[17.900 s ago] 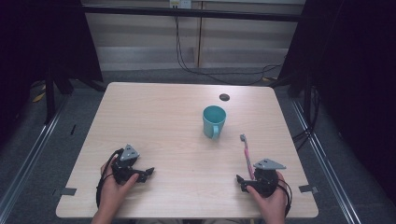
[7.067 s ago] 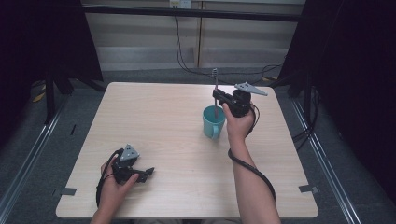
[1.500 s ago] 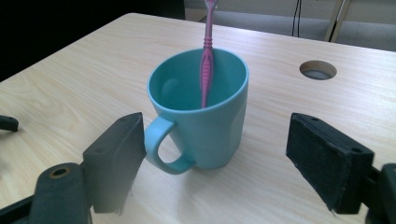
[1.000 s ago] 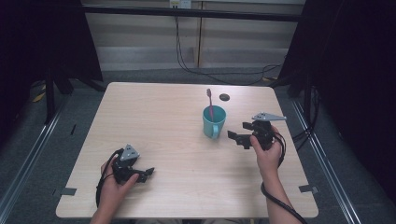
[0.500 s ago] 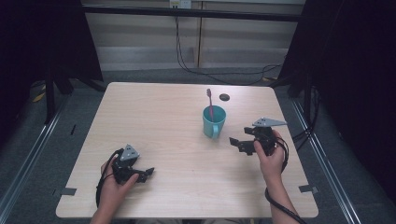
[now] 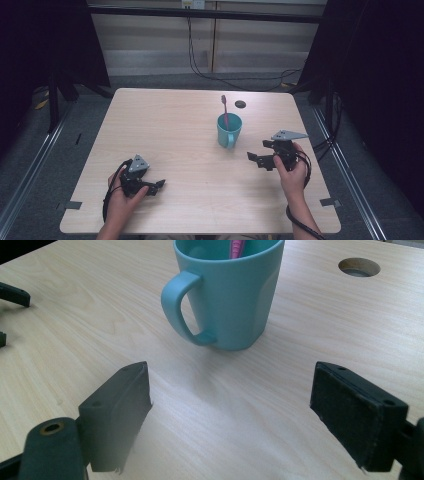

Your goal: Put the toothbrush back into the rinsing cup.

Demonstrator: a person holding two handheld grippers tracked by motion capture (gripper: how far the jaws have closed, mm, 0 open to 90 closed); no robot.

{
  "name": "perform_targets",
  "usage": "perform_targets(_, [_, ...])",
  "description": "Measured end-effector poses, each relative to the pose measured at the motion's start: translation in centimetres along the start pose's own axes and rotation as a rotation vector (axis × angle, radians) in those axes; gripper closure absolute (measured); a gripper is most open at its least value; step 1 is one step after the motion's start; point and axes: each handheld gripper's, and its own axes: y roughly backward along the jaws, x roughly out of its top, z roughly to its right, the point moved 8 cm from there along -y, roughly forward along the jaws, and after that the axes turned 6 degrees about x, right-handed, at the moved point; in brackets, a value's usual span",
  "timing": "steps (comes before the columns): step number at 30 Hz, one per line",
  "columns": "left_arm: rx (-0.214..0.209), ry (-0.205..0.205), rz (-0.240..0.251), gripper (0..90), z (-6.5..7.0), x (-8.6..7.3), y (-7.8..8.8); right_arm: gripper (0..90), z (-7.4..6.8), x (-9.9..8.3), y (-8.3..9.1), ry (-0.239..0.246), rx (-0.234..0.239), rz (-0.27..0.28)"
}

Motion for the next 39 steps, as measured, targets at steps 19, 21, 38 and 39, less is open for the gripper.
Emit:
perform_targets(19, [-0.001,0.0,0.0,14.4,0.0,0.0,0.0,16.2,0.2,-2.2,0.7,0.01,-0.011,-0.031])
perform_targets(21, [0.003,-0.003,0.0,14.4,0.0,0.0,0.0,16.2,0.2,-2.4,0.8,0.011,-0.012,-0.034])
perform_targets(38, [-0.001,0.0,0.0,14.4,0.0,0.0,0.0,16.3,0.4,-4.2,1.8,0.003,-0.021,-0.05])
perform_targets(39, [-0.001,0.001,0.0,14.5,0.0,0.0,0.0,16.3,0.4,-4.2,1.8,0.003,-0.024,-0.05])
